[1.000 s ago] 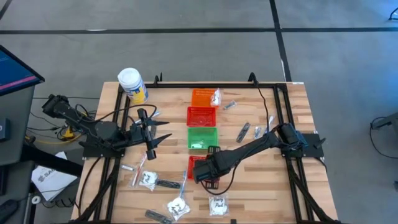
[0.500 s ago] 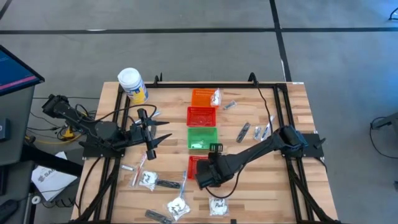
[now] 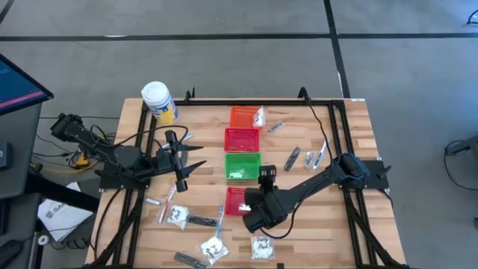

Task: Pick & Place Travel size toiletries
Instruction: Put the blue toothbrush into the top red basket

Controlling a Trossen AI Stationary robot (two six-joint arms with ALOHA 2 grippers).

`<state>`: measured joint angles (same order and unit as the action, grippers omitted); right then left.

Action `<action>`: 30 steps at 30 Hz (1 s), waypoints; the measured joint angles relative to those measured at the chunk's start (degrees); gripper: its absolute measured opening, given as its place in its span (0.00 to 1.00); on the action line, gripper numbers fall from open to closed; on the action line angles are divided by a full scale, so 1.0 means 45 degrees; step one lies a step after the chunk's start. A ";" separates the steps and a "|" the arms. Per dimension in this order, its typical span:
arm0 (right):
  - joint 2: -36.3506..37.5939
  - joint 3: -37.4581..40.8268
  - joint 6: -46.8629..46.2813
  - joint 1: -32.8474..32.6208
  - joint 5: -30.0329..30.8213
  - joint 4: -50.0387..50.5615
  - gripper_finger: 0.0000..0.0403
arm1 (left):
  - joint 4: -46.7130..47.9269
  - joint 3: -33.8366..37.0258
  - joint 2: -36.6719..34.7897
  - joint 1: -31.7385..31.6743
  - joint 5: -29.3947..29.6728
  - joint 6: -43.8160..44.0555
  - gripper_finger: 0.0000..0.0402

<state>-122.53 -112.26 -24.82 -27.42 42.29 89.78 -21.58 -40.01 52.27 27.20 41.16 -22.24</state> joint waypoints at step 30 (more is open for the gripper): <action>0.2906 0.0391 -0.1562 -0.1846 0.0481 0.0013 0.35 | -0.0024 0.0000 0.0000 -0.0005 0.0040 0.0005 0.46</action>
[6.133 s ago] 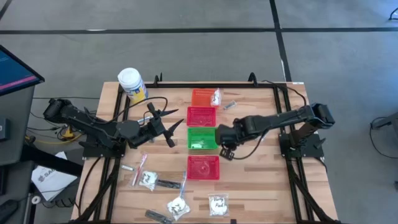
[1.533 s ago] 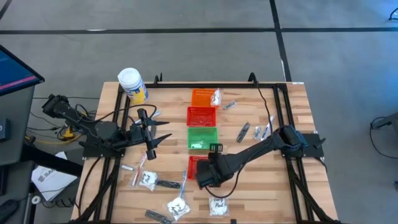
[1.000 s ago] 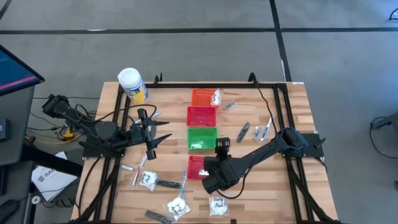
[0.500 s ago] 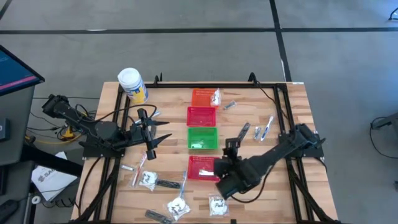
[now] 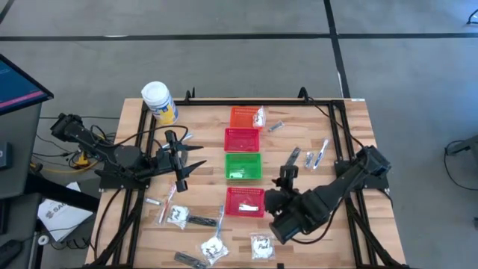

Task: Pick & Place Travel size toiletries
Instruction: Put the blue toothbrush into the top red basket

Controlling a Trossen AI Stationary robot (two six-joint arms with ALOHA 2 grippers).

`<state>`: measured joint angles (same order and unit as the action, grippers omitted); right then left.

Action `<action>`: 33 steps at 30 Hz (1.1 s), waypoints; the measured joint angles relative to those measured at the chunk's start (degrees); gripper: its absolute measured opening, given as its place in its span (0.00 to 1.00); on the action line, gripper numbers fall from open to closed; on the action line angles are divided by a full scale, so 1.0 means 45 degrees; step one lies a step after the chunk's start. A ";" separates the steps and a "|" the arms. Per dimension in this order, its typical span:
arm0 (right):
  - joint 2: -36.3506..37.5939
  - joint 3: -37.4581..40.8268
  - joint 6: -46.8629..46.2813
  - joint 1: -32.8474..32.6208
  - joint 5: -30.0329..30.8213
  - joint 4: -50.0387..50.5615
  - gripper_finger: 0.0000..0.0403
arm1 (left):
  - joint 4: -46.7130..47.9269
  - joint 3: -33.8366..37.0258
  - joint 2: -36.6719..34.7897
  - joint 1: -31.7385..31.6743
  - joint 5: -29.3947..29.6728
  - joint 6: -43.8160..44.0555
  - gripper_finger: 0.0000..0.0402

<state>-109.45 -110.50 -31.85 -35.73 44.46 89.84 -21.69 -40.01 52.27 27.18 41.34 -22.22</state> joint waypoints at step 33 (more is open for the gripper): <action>0.9282 1.3442 -0.1969 0.2019 -0.1747 -0.9603 0.35 | -0.0073 0.0000 0.0010 -0.0393 -0.0009 0.0141 0.46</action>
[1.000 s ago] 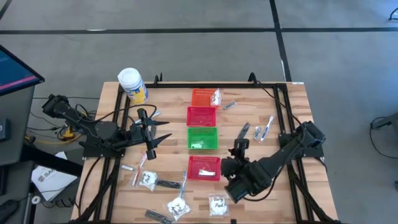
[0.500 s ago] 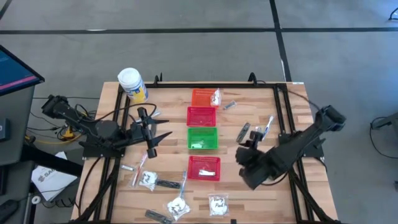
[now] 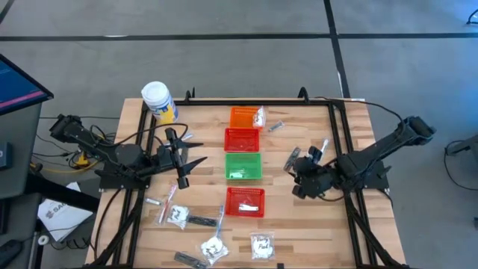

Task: Pick & Place Travel size toiletries
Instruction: Put the blue toothbrush into the top red basket

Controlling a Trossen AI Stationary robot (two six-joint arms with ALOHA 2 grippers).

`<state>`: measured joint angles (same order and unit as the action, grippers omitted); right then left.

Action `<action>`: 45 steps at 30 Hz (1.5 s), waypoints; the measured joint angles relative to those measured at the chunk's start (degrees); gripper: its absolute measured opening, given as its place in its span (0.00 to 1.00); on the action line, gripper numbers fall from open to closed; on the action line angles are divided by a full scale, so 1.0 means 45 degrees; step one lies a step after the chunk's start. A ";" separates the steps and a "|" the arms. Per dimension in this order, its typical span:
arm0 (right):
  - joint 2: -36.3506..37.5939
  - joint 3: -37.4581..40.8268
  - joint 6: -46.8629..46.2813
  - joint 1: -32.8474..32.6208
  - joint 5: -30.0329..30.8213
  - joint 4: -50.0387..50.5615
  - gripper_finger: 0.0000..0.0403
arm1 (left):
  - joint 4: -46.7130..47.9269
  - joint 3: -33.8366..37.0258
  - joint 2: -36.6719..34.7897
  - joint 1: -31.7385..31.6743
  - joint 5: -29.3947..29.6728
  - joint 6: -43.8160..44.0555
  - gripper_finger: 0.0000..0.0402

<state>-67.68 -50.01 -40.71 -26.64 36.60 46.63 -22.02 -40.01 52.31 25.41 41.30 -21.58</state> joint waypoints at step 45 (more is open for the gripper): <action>-0.0292 0.2426 -0.1928 0.4087 -0.2463 -0.1170 0.35 | -0.0019 -0.0005 0.0015 0.0000 -0.0029 -0.0005 0.46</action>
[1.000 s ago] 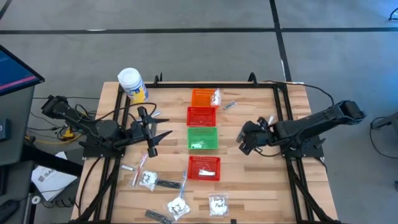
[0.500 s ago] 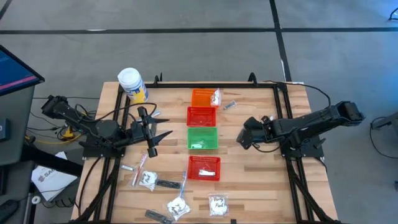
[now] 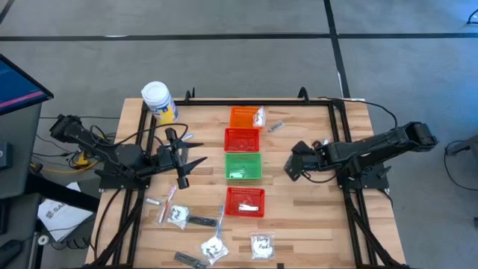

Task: Pick & Place Travel size toiletries
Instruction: Put the blue toothbrush into the top red basket

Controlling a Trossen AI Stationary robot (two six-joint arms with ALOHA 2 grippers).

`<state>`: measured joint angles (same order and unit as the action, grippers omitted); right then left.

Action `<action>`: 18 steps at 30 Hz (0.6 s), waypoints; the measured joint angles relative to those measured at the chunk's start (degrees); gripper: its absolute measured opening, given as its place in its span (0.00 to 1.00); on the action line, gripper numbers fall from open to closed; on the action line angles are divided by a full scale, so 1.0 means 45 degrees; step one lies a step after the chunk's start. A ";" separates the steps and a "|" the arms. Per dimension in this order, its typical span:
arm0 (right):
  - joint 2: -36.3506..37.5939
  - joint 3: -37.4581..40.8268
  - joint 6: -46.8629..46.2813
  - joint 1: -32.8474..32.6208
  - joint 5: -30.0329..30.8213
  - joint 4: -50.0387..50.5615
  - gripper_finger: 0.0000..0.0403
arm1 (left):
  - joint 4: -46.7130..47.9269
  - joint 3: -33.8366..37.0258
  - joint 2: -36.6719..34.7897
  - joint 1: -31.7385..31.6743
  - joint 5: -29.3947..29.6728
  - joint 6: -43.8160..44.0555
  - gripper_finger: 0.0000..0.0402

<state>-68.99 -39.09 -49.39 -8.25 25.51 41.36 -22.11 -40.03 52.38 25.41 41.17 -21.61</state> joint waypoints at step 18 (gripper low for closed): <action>0.0000 -0.0005 -0.3431 0.0296 -0.0727 0.3841 0.22 | 0.0005 0.0000 0.0000 0.0000 0.0038 0.0005 0.46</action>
<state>-68.99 -39.11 -64.83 -6.92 22.24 58.65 -22.09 -40.03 52.38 25.41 41.34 -21.58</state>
